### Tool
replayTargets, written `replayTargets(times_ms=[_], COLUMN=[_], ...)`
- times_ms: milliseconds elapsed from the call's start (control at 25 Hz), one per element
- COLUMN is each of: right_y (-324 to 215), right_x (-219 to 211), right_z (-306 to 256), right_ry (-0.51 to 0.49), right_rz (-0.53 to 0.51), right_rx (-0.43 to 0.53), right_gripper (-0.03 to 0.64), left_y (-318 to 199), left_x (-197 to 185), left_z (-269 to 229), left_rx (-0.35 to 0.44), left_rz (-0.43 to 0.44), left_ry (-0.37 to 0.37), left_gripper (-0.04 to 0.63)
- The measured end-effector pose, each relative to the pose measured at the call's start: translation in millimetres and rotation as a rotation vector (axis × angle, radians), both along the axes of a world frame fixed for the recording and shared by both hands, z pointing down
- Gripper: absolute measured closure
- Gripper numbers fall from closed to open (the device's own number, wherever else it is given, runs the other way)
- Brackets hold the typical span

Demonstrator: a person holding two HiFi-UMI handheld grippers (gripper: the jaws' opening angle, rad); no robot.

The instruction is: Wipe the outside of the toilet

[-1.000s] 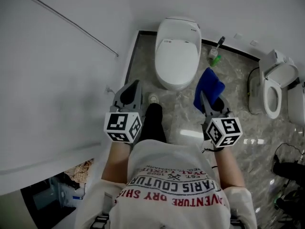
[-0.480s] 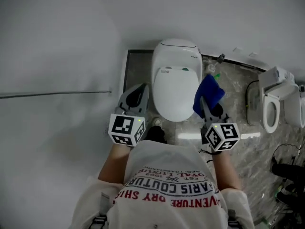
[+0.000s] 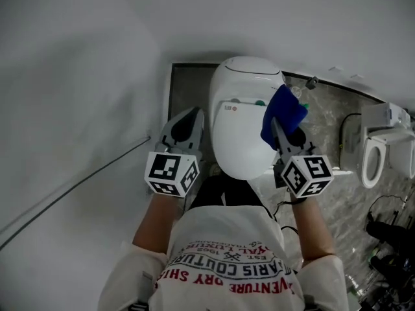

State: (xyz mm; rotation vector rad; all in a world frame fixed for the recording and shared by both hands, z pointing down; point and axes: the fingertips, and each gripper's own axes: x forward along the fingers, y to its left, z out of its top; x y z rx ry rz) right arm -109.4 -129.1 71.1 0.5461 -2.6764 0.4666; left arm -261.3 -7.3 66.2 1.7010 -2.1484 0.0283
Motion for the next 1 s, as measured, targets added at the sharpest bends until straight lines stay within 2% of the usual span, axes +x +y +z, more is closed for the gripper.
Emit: replayTargets(times_ms=[80, 240, 480, 720, 1000], right_y=[-11, -38, -75, -99, -109], right_x=[-15, -45, -101, -156, -227], right_z=[13, 44, 111, 194, 269], right_ry=[0.006, 0.02, 0.063, 0.126, 0.189], right_rz=[-0.019, -0.067, -0.128, -0.096, -0.098], right_rx=[-0.018, -0.054, -0.067, -0.151, -0.247], right_gripper=[0.54, 0.54, 0.54, 0.54, 0.54], left_y=[-9, -30, -75, -117, -157], left_x=[-7, -25, -68, -112, -152], left_z=[14, 39, 98, 183, 248], left_rx=[-0.02, -0.082, -0.086, -0.129, -0.165], left_rz=[-0.008, -0.043, -0.067, -0.028, 0.043], left_ry=[0.012, -0.015, -0.037, 0.024, 0.155], left_gripper=[0.589, 0.589, 0.589, 0.589, 0.589])
